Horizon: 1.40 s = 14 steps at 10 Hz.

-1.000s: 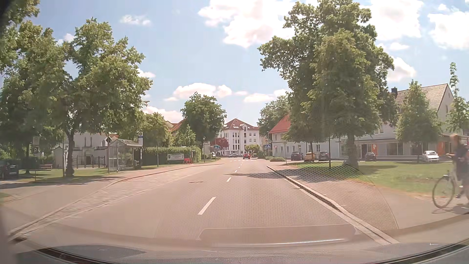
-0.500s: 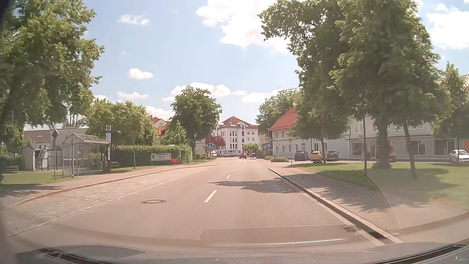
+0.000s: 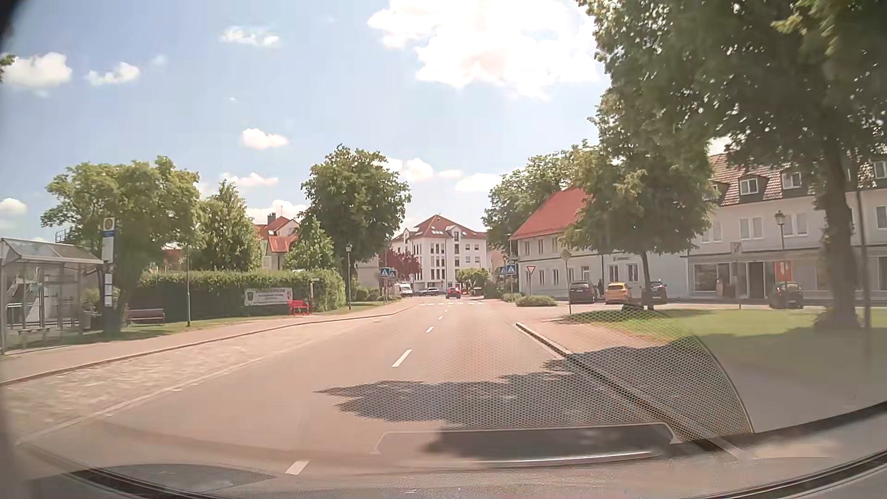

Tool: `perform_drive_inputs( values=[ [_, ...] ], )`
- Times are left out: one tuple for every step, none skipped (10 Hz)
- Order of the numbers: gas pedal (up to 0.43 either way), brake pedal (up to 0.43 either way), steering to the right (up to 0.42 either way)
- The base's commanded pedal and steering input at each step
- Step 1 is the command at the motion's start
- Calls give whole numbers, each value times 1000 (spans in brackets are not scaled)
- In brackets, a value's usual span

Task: Follow the waypoints while adhering to traffic rules and regulations

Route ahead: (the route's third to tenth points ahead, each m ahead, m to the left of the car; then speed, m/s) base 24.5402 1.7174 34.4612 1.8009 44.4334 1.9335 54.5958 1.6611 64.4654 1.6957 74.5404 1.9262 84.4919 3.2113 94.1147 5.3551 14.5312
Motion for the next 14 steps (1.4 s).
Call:
perform_drive_inputs(
  values=[
    [98, 12, -1],
    [87, 12, -1],
    [79, 12, -1],
    [79, 12, -1],
    [79, 12, -4],
    [67, 12, -6],
    [67, 12, -6],
    [59, 12, -6],
    [47, 6, -6],
    [39, 6, -5],
    [39, 6, -3],
    [39, 12, -3],
    [39, 12, -3],
    [39, 12, -2]
  ],
)
